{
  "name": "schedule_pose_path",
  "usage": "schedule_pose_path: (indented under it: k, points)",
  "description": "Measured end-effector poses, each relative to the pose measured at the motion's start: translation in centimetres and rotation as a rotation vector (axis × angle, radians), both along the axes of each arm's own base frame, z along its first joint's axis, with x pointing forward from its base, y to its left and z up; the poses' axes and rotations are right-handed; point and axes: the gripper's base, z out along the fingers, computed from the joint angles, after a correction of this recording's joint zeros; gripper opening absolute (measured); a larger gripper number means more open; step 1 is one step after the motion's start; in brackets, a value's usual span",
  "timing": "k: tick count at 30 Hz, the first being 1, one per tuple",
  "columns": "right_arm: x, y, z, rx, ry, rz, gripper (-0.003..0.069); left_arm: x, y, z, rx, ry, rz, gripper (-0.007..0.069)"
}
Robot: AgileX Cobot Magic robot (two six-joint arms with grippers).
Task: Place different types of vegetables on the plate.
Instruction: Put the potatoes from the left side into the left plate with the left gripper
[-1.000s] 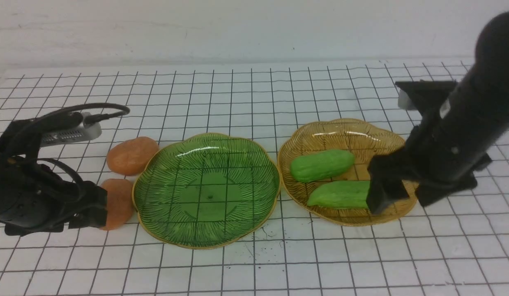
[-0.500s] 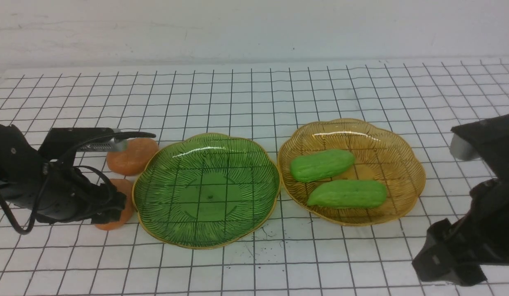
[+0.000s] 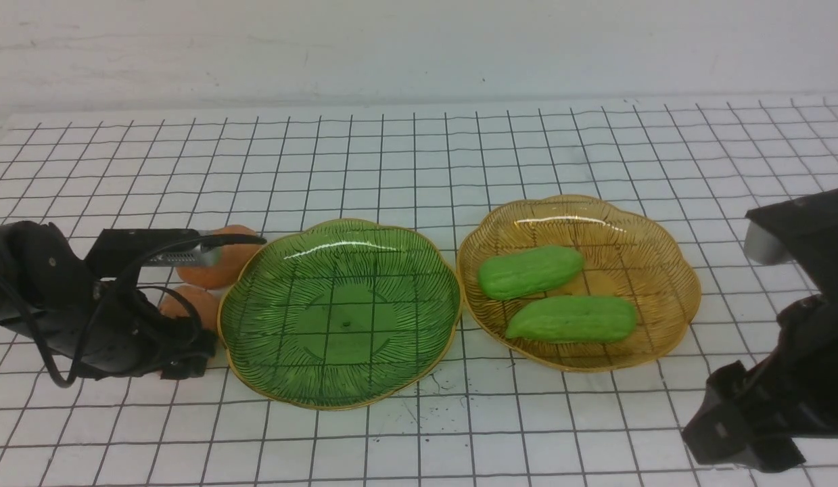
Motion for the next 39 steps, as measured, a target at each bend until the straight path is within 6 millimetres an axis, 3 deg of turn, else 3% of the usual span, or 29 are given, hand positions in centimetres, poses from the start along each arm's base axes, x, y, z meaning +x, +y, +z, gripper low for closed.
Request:
schedule_pose_path:
  k: [2, 8, 11, 14, 16, 19, 20, 22, 26, 30, 37, 39]
  points:
    - [0.0, 0.0, 0.0, 0.000, 0.000, 0.000, 0.0536, 0.1, 0.0, -0.1, 0.000, 0.001, 0.000, 0.0414]
    - [0.0, 0.0, 0.0, 0.000, 0.000, 0.000, 0.0536, 0.0, 0.1, 0.1, 0.028, 0.004, -0.027, 0.0412]
    - [0.0, 0.0, 0.0, 0.000, 0.000, 0.000, 0.0536, -0.4, 0.3, 1.3, 0.063, 0.007, -0.064, 0.0412]
    - [0.0, 0.0, 0.0, 0.000, 0.000, 0.000, 0.0536, -1.0, 0.5, 4.8, 0.094, -0.017, -0.083, 0.0412]
    - [0.0, 0.0, 0.0, 0.000, 0.000, 0.000, 0.0536, -1.4, 0.3, 8.5, 0.084, -0.065, -0.072, 0.0412]
    - [0.0, 0.0, 0.0, 0.000, 0.000, 0.000, 0.0536, -1.6, -0.3, 10.3, 0.055, -0.086, -0.073, 0.0412]
    - [0.0, 0.0, 0.0, 0.000, 0.000, 0.000, 0.0536, -1.7, -1.8, 11.4, 0.002, -0.096, -0.092, 0.0412]
    - [0.0, 0.0, 0.0, 0.000, 0.000, 0.000, 0.0536, -1.7, -2.7, 11.5, -0.035, -0.091, -0.105, 0.0412]
    - [0.0, 0.0, 0.0, 0.000, -0.001, 0.005, 0.0536, -0.9, -7.0, 9.5, -0.112, -0.040, -0.196, 0.0412]
    - [0.0, 0.0, 0.0, -0.004, -0.005, 0.019, 0.0536, -0.2, -8.9, 7.4, -0.116, 0.003, -0.235, 0.0436]
    - [0.0, 0.0, 0.0, -0.007, -0.009, 0.032, 0.0536, 0.4, -9.1, 5.8, -0.119, 0.058, -0.206, 0.0669]
    - [0.0, 0.0, 0.0, -0.008, -0.009, 0.034, 0.0536, 0.6, -8.8, 6.1, -0.120, 0.051, -0.194, 0.0680]
